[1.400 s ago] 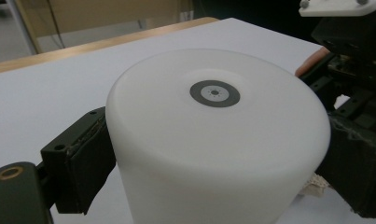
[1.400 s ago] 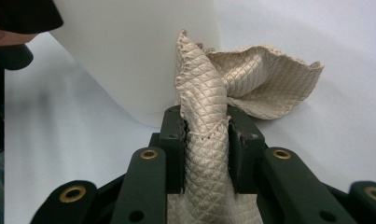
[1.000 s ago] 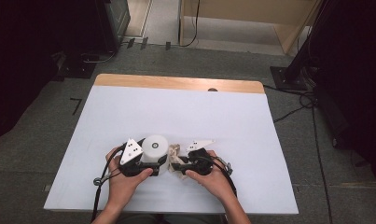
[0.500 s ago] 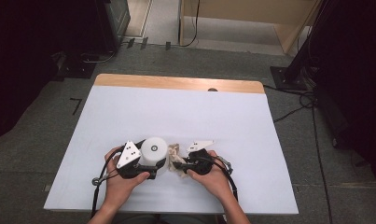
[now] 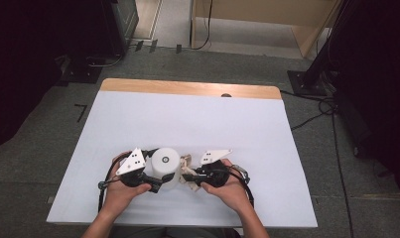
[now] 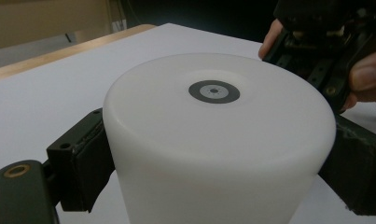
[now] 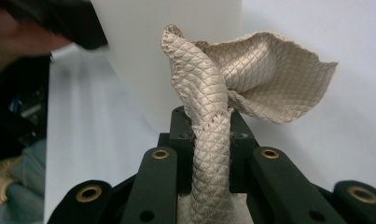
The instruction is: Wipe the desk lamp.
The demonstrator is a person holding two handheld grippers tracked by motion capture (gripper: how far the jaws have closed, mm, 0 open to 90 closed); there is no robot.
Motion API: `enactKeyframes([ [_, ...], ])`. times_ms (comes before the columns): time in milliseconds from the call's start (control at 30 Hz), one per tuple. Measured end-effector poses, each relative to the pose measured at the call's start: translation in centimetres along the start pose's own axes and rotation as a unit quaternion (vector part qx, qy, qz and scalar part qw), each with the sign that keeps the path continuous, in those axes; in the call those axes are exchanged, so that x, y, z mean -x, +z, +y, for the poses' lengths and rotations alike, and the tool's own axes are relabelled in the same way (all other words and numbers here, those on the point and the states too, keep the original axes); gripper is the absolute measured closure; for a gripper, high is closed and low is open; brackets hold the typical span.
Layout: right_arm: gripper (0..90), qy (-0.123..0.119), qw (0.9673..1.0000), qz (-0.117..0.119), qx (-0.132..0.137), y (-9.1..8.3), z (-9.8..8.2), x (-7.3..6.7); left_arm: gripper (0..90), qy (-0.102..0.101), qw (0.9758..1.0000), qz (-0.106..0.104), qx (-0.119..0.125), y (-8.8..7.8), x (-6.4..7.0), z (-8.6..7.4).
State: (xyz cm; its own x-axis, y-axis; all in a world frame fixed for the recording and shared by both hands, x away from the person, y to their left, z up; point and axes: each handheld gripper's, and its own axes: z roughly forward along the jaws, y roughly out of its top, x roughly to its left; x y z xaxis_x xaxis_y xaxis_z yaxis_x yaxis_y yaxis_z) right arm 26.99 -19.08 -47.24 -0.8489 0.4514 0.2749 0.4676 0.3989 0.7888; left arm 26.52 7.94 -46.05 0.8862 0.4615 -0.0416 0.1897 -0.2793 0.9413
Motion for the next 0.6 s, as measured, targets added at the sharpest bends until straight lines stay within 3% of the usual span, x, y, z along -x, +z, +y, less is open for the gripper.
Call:
enactKeyframes([
  [133,77.6,-0.015,0.9992,-0.005,0.035,-1.4,1.1,-0.7,8.2,0.011,0.9999,-0.001,-0.006,0.0,0.2,0.0],
  [367,77.6,-0.048,0.9952,-0.009,0.084,-3.4,2.7,-2.3,8.2,0.012,0.9999,-0.008,-0.007,-0.1,0.1,-0.2],
  [467,77.6,-0.053,0.9953,-0.002,0.081,-3.1,2.7,-2.4,8.2,0.011,0.9999,-0.009,-0.008,-0.2,0.0,-0.2],
  [600,77.6,-0.038,0.9984,0.004,0.041,-1.7,1.6,-1.6,8.2,0.010,0.9999,-0.010,-0.006,-0.1,0.0,-0.2],
])
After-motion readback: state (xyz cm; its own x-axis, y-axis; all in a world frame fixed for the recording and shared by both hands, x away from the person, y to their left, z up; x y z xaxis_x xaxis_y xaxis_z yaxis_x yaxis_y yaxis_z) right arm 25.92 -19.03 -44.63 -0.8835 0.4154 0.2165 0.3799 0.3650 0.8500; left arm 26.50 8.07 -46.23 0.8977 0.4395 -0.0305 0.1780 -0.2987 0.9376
